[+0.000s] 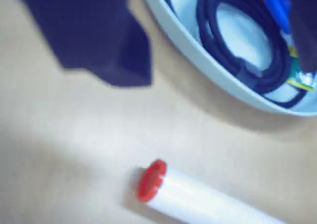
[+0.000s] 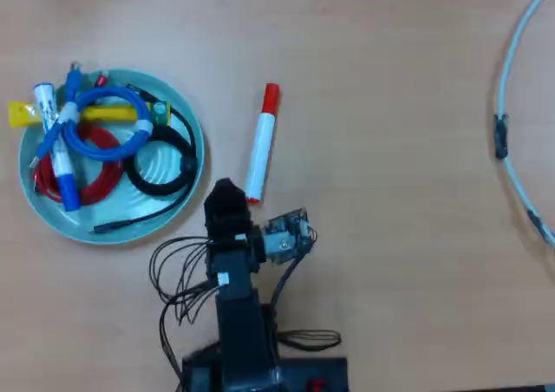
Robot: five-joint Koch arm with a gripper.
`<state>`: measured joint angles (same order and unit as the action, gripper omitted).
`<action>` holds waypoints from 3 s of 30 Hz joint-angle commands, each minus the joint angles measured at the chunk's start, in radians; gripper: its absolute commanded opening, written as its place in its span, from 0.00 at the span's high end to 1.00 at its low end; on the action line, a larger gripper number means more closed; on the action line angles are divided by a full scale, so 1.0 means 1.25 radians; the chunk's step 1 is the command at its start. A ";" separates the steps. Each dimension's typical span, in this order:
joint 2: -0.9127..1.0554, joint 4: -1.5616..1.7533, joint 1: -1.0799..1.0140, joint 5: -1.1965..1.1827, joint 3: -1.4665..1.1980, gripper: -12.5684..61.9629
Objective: Pick up the red pen and put it in the green bowl
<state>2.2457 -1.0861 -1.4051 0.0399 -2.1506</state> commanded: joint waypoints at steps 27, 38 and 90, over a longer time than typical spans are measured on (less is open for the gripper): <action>-0.539 -0.099 -0.157 -0.777 0.567 0.41; -0.704 -0.106 -0.144 -0.963 0.712 0.41; -0.944 -0.117 -0.193 -1.107 0.641 0.83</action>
<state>1.0661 -1.2134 -1.6506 -1.3376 -1.3530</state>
